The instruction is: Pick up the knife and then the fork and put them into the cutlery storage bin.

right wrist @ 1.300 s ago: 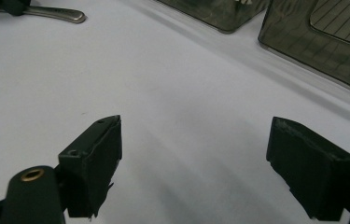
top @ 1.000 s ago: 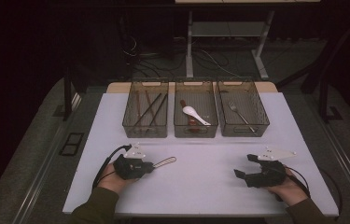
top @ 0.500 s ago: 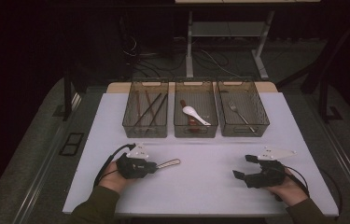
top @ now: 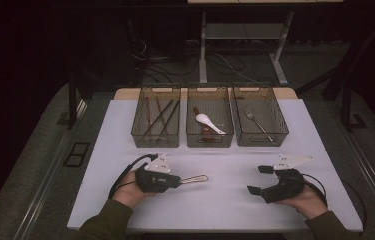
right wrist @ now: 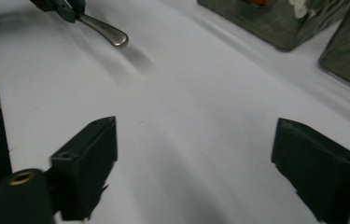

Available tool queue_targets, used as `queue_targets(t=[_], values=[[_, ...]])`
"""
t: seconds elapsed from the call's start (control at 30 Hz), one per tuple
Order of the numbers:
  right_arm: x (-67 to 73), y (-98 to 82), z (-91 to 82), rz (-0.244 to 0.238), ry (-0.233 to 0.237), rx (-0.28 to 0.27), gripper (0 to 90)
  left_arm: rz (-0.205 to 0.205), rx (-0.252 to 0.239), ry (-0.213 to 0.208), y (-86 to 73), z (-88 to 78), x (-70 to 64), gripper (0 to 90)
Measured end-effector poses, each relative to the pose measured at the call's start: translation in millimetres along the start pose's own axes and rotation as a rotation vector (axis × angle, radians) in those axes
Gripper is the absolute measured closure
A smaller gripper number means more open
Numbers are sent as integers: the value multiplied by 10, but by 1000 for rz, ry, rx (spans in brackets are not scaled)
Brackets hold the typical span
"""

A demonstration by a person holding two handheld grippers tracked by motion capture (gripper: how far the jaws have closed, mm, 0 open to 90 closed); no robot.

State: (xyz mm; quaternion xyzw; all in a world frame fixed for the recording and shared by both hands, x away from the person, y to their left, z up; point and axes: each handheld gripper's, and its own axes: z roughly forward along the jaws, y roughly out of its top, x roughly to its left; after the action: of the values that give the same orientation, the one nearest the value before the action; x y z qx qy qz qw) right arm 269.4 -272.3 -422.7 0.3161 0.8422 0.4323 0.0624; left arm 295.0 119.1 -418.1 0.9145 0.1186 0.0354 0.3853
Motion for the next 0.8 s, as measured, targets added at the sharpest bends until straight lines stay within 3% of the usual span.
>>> queue_targets(t=[0.17, 0.37, 0.73, 0.8], values=[[36, 77, 82, -43, 30, 44, 140, 55, -8, -52, 155, 103, -50, 794], [48, 217, 168, -63, 98, 50, 145, 99, -8, -99, 319, 230, -108, 794], [147, 471, 411, -159, 253, 139, 158, 214, 1, -147, 629, 438, -143, 794], [156, 512, 462, -169, 277, 159, 209, 222, -2, -147, 656, 456, -145, 794]])
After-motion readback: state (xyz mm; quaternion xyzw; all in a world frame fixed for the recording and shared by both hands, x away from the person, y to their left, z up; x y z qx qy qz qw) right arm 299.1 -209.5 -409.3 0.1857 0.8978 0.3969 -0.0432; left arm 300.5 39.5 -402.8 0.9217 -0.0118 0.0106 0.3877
